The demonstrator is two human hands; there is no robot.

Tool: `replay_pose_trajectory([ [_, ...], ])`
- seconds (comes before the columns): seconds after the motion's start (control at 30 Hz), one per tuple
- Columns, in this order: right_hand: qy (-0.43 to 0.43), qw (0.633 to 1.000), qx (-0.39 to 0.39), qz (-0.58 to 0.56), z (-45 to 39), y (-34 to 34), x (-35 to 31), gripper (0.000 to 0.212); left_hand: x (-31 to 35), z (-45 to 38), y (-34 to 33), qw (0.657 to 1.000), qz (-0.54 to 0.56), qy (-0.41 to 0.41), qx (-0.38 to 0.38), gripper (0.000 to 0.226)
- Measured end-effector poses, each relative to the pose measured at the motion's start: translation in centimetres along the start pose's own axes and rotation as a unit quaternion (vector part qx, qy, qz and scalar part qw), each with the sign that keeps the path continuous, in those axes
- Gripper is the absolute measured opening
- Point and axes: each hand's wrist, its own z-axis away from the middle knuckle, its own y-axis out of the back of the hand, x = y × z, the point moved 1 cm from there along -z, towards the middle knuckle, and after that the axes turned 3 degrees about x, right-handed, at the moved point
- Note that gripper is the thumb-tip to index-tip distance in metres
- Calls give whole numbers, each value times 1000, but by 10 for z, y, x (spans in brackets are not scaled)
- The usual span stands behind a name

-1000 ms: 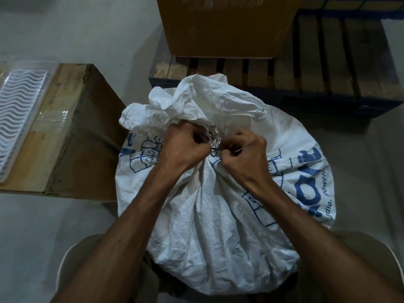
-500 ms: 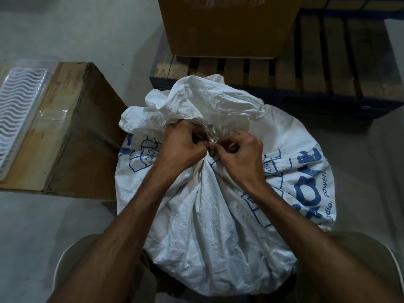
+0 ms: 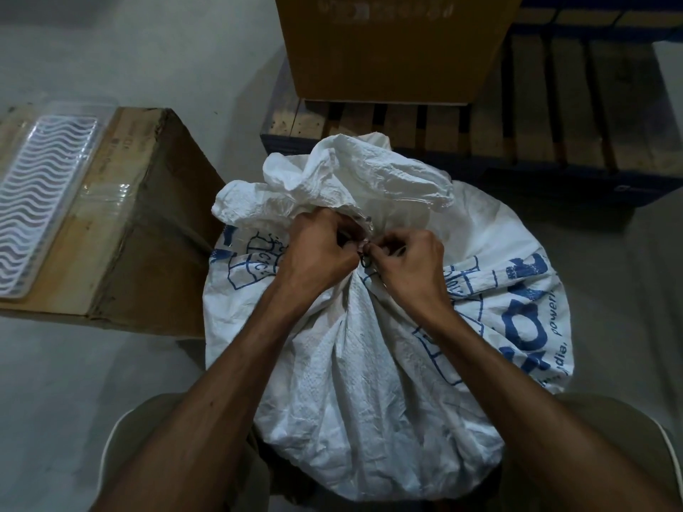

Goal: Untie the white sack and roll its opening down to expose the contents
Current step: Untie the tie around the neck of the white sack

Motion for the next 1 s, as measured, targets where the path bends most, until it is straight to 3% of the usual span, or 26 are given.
replay_pose_trajectory([
  [0.23, -70, 991, -47, -108, 4, 3, -2, 16, 1, 3, 8, 999, 34, -14, 19, 23],
  [0.4, -141, 958, -35, -247, 6, 26, -12, 25, -2, 6, 8, 998, 60, -6, 10, 27],
  [0.7, -128, 929, -51, -344, 1, 42, -15, 13, 5, 15, 13, 995, 16, -86, -42, 21],
  [0.8, -100, 926, -100, -350, 3, 41, -18, 10, 4, 17, 9, 997, 4, -79, -9, 23],
  [0.9, -88, 930, -83, -347, 6, 37, -17, 11, 7, 16, 9, 999, 25, -48, 9, 13],
  [1.0, -43, 974, -36, -221, 8, 32, -12, 8, 7, 15, 15, 998, 56, 22, 4, 21],
])
